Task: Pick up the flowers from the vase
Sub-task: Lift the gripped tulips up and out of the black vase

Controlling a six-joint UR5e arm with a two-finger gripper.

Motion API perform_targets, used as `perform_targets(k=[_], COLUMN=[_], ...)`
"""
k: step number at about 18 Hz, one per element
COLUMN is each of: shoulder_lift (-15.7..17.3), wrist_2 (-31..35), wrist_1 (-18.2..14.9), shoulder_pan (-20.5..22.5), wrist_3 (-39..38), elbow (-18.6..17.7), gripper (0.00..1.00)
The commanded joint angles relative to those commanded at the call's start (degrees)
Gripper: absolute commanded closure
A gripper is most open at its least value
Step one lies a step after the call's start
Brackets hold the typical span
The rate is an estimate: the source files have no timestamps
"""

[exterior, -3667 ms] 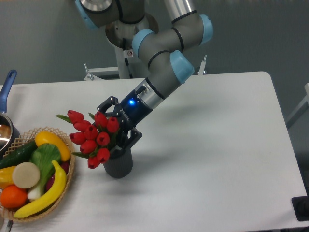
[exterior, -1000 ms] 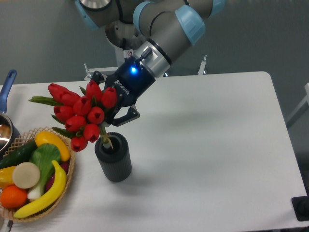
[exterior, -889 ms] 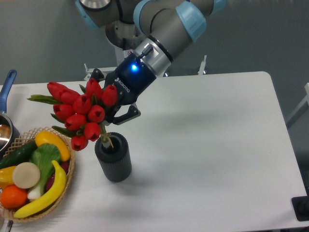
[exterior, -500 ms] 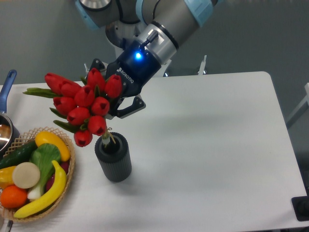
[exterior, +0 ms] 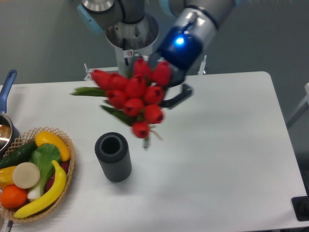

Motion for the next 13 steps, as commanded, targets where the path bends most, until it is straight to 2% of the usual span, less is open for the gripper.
perform_targets(k=[6,13], shoulder_lift=[-1.58,-1.67], wrist_2=[0.0,0.0], wrist_1=[0.0,0.0], shoulder_pan=[1.76,2.82], wrist_3=[2.73,2.73], elbow=[-0.18,-0.53], gripper=[0.54,0.54])
